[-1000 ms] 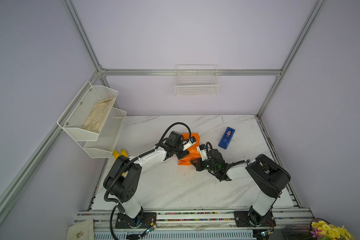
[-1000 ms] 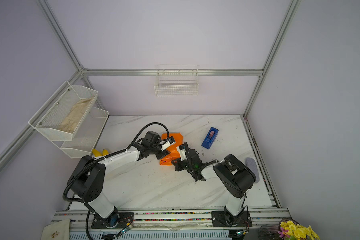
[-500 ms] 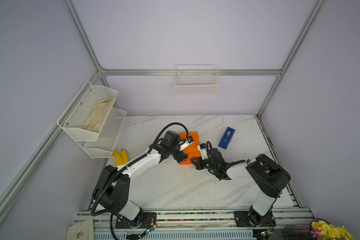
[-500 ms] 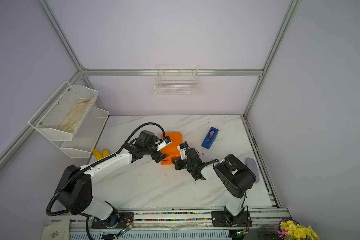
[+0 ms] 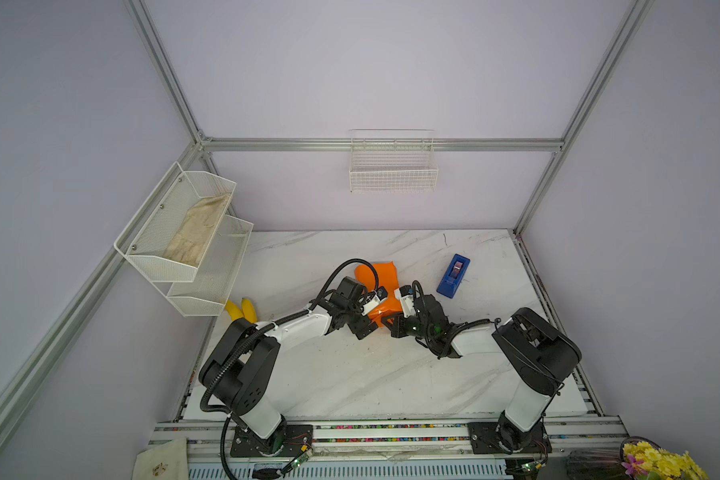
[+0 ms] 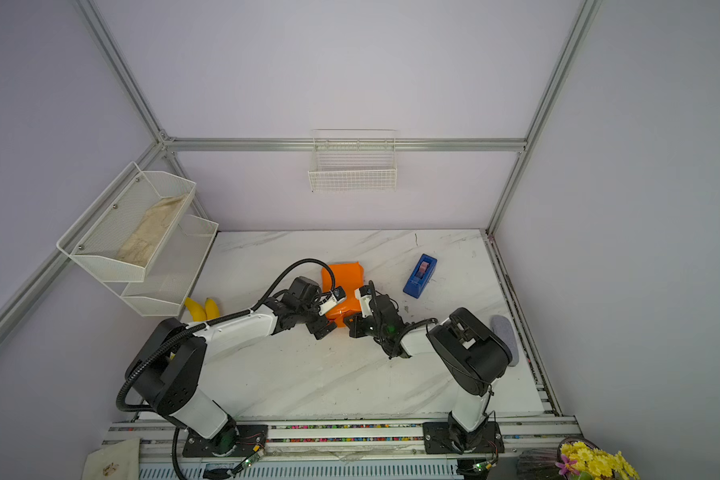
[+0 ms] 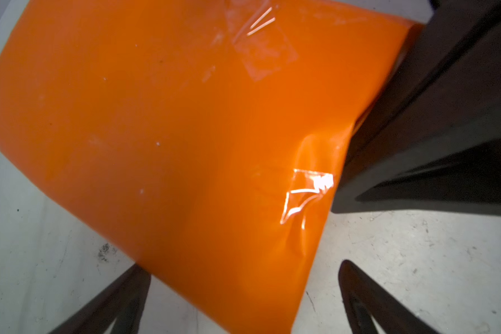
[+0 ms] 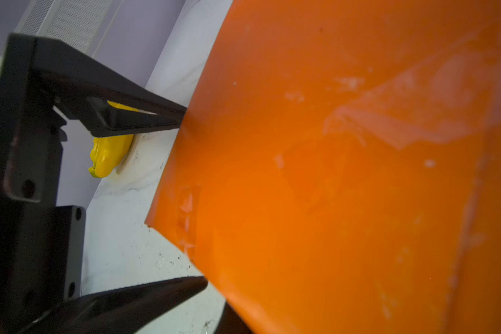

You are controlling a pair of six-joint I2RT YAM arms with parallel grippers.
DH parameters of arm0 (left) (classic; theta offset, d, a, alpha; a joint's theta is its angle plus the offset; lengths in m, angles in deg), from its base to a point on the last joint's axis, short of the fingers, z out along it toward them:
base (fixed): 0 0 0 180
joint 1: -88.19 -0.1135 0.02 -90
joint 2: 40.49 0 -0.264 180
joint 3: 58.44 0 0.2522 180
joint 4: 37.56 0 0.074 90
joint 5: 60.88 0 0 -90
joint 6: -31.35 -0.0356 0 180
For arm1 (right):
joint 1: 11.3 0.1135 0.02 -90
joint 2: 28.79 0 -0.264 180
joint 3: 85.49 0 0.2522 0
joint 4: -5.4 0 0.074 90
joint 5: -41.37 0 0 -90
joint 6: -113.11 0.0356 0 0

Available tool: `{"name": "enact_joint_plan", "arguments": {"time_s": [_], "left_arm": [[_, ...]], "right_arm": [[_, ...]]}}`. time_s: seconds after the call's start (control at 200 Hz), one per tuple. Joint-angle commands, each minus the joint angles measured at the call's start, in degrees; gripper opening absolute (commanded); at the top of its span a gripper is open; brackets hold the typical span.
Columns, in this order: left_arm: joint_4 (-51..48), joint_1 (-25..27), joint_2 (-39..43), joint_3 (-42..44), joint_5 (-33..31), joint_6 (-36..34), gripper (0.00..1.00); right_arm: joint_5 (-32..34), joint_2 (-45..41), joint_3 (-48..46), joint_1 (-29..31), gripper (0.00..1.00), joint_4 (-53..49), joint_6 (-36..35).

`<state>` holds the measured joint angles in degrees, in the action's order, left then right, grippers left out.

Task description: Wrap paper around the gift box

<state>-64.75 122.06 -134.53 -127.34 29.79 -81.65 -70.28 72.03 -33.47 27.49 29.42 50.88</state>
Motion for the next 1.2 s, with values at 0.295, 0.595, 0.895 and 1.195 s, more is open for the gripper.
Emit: {"name": "enact_joint_plan", "arguments": {"time_s": [0.295,0.595,0.895,1.195], "left_arm": [[6.8,0.5,-0.3,-0.3,-7.3,8.2,0.95],[7.4,0.5,-1.0,-0.4,-6.6,10.9,0.92],[6.3,0.4,-2.2,-1.3,-7.5,11.1,0.92],[6.2,0.5,-2.3,-1.3,-7.8,11.1,0.92]], "right_arm": [[0.7,0.0,1.6,-0.3,0.01,-2.7,0.4],[1.5,-0.8,1.2,-0.3,0.11,-5.2,1.2],[3.2,-1.5,1.8,-0.3,0.25,-14.5,3.1],[8.9,-12.3,0.1,-0.3,0.3,-20.0,6.1]]}}
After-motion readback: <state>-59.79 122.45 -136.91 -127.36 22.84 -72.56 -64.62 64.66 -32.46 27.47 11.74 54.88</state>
